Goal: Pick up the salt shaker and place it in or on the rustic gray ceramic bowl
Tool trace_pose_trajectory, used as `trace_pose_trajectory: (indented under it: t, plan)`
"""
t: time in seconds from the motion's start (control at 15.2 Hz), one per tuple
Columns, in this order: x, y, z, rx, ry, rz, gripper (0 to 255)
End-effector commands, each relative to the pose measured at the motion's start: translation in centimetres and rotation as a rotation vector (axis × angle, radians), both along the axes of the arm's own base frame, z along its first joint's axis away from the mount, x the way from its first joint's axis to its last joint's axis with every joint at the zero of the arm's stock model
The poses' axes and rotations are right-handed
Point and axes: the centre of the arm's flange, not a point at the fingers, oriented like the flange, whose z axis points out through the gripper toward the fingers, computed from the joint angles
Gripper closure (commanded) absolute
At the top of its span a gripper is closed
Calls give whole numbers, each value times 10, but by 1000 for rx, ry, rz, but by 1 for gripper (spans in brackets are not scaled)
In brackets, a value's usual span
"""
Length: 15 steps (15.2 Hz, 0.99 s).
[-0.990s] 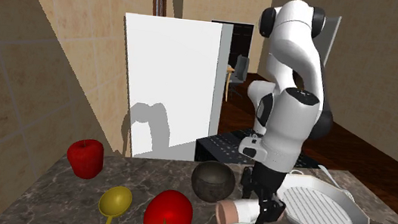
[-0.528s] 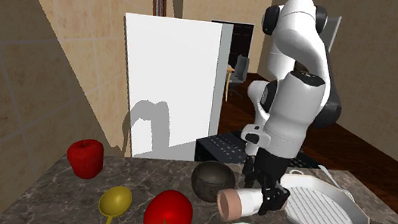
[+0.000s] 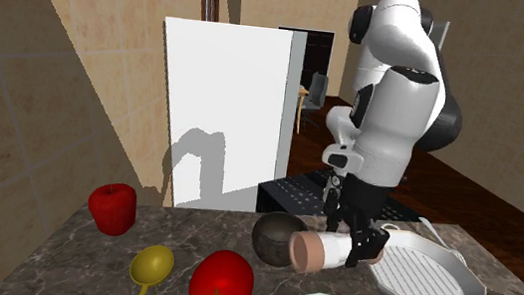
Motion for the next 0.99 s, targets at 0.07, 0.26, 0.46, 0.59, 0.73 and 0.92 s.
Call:
trace_pose_trajectory:
  t: [0.07, 0.26, 0.46, 0.59, 0.73, 0.92]
  plan:
    - [-1, 0, 17, 0, 0, 0, 255]
    - [-1, 0, 32, 0, 0, 0, 255]
    - [-1, 0, 48, 0, 0, 0, 255]
    - [-1, 0, 59, 0, 0, 0, 255]
    - [-1, 0, 66, 0, 0, 0, 255]
    - [9, -39, 67, 0, 0, 0, 255]
